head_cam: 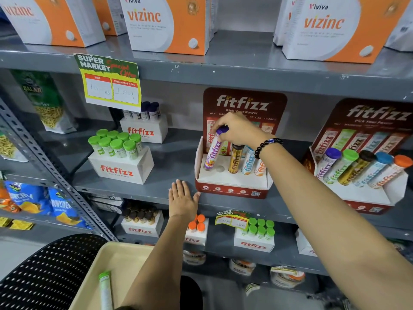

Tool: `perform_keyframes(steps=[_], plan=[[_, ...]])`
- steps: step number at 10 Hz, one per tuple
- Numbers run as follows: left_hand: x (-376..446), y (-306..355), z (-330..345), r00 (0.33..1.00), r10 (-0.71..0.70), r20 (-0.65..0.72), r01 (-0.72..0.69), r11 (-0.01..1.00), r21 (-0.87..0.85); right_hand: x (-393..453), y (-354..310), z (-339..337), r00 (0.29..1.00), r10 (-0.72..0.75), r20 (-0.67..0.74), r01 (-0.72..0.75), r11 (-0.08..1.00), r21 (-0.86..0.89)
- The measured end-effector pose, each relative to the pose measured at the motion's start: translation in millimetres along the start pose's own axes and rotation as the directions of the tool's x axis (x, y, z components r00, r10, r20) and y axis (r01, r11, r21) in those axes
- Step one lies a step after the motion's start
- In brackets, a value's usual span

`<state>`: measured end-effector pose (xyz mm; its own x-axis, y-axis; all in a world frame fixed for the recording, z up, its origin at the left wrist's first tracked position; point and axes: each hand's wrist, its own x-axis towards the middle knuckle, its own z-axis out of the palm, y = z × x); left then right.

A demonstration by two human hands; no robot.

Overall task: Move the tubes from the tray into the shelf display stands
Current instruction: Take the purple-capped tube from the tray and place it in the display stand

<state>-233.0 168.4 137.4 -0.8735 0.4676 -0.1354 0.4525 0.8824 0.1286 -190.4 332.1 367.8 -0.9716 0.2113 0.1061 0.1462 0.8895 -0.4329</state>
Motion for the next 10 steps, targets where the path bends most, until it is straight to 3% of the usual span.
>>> perform_keyframes(steps=[6, 10], plan=[[0, 0, 2, 1.0, -0.005, -0.028, 0.004, 1.0, -0.003, 15, -14, 28, 0.999, -0.053, -0.001, 0.052, 0.993, -0.102], [-1, 0, 0, 1.0, -0.006, -0.016, 0.006, 1.0, -0.008, 13, -2, 46, 0.999, 0.02, 0.026, -0.018, 0.996, -0.087]])
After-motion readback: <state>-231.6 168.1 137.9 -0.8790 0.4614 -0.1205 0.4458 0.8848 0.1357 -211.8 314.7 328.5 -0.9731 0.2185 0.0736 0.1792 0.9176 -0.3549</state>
